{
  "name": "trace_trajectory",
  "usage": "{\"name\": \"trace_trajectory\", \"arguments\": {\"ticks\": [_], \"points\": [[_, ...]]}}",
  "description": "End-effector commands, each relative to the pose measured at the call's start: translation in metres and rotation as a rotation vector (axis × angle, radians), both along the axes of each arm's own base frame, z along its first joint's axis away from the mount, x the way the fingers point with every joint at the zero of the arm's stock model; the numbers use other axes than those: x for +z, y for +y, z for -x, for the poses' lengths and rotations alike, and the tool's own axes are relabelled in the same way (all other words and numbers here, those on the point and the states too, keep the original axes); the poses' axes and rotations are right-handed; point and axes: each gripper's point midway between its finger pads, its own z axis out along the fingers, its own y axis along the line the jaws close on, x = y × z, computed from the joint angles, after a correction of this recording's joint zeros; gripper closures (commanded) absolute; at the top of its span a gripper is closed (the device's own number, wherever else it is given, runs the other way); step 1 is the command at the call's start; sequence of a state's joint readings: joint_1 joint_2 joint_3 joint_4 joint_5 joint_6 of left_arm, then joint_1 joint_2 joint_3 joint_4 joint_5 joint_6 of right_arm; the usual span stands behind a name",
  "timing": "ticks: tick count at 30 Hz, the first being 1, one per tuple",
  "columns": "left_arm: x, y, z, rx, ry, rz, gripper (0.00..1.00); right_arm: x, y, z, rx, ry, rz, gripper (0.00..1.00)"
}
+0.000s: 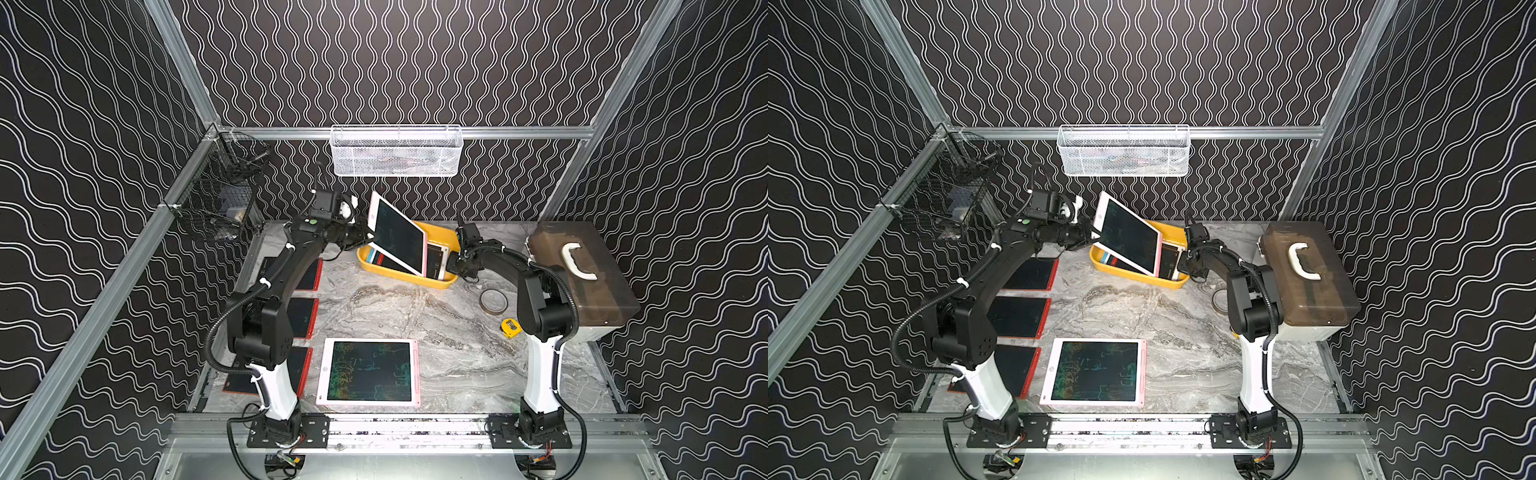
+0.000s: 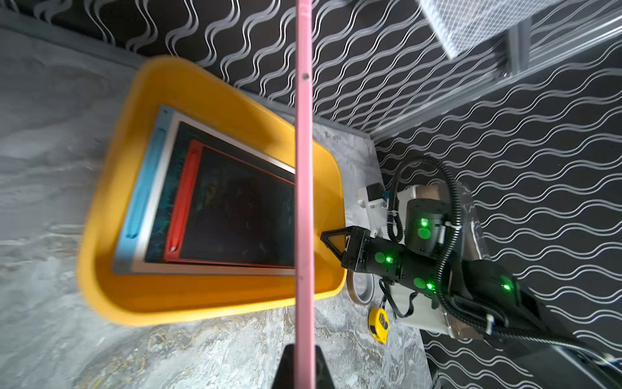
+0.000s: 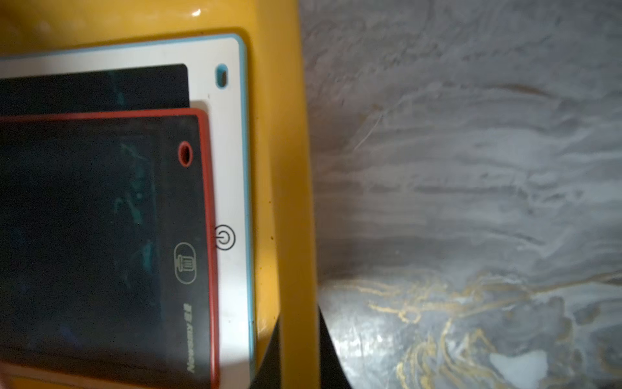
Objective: Take out the writing tablet from the storage box
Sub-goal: Move the storage box to the center of the board.
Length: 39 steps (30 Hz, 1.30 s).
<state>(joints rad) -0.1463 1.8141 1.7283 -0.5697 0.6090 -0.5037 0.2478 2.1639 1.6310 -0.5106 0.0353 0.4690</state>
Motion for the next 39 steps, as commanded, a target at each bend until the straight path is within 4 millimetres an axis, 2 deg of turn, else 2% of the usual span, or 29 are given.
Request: {"name": "trace_trajectory", "arguments": {"ticks": [1,8,13,18,26,30,34,36,37,38,39], "points": [[0.032,0.008,0.002,0.004,-0.077,0.036,1.0,-0.018,-0.023,0.007,-0.007,0.077,0.093,0.98],[0.056,0.033,0.013,0.042,-0.115,0.048,1.0,-0.016,-0.05,-0.033,0.089,0.035,0.198,0.98],[0.061,0.042,0.018,0.051,-0.123,0.057,1.0,-0.016,-0.066,-0.049,0.172,0.044,0.257,0.98],[0.061,0.044,0.018,0.052,-0.122,0.068,1.0,-0.018,-0.089,-0.047,0.233,0.082,0.336,0.98],[0.058,0.042,0.019,0.046,-0.116,0.085,1.0,-0.009,-0.158,-0.033,0.156,0.12,0.429,0.98],[0.059,0.042,0.023,0.044,-0.115,0.089,1.0,0.001,-0.181,-0.033,0.119,0.105,0.432,0.95],[0.06,0.041,0.028,0.042,-0.115,0.1,1.0,0.015,-0.181,-0.041,0.111,0.064,0.406,0.88],[0.06,0.04,0.03,0.039,-0.115,0.106,1.0,0.025,-0.177,-0.047,0.099,0.032,0.378,0.78],[0.061,0.04,0.031,0.037,-0.115,0.109,1.0,0.034,-0.174,-0.051,0.096,0.007,0.362,0.68],[0.061,0.04,0.033,0.037,-0.114,0.111,1.0,0.044,-0.172,-0.054,0.086,-0.02,0.348,0.54],[0.06,0.04,0.035,0.036,-0.112,0.114,1.0,0.054,-0.172,-0.056,0.073,-0.045,0.341,0.48]]}}
